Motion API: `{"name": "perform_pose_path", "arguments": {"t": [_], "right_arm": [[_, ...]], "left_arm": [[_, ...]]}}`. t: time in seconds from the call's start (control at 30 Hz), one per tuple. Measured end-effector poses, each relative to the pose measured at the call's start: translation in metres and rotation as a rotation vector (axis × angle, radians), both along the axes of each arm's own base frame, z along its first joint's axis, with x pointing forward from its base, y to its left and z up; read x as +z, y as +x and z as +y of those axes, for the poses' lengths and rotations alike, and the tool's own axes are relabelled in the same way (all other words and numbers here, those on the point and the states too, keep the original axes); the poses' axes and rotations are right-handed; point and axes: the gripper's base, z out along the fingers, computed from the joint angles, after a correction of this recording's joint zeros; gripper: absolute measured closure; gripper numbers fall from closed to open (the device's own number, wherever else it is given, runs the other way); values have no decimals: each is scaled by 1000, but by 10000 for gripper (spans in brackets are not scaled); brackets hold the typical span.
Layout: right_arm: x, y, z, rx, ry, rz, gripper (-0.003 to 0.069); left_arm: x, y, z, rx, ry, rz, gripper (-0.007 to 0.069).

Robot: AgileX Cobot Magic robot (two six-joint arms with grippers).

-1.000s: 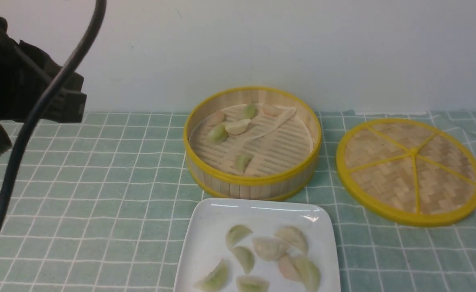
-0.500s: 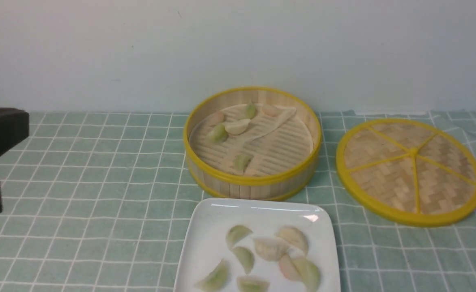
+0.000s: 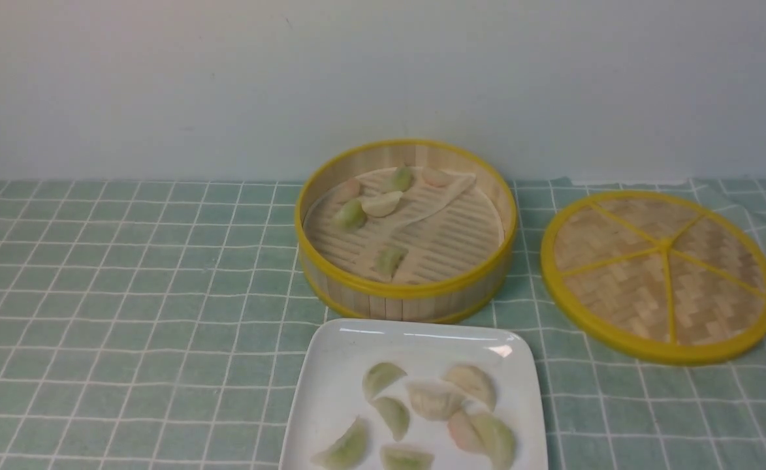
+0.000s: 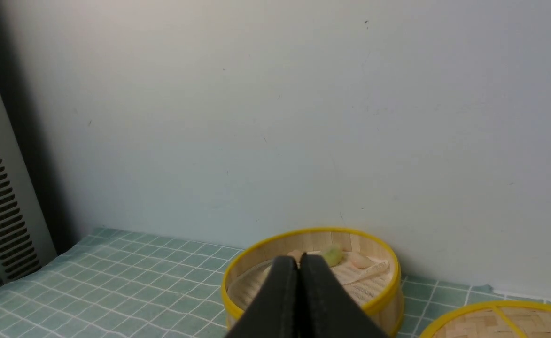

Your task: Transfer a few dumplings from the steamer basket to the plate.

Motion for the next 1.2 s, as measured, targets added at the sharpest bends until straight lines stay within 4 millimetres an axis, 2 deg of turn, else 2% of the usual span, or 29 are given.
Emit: {"name": "perform_pose_path", "arguments": {"t": [0.2,0.33,0.4,0.5,0.53,0.57,0.63,0.73,0.83,1.2], "right_arm": [[0,0,0,0,0,0,673],[0,0,0,-1,-2,-1,673],[0,0,0,-2,-2,-2,673],[0,0,0,-2,-2,-2,673],[0,0,0,-2,-2,-2,673],[0,0,0,-2,-2,-2,673],[0,0,0,-2,-2,-2,673],[0,0,0,-2,-3,-1,673],[0,0,0,-2,-5,3,673],[-1,0,0,-3,-6,6,673]], "left_arm": [[-2,-1,1,0,11,-4,631],[-18,-8,8,49,7,-26,631],[-46,-15,15,128,-3,-57,631],[-104,-21,24,243,1,-92,631],[-107,-22,24,255,0,-100,631],[-123,-23,26,273,3,-96,631],[-167,-24,28,324,12,-81,631],[-211,-23,29,338,28,-15,631],[-224,-23,29,334,41,38,631],[-224,-23,29,332,41,39,631]]}}
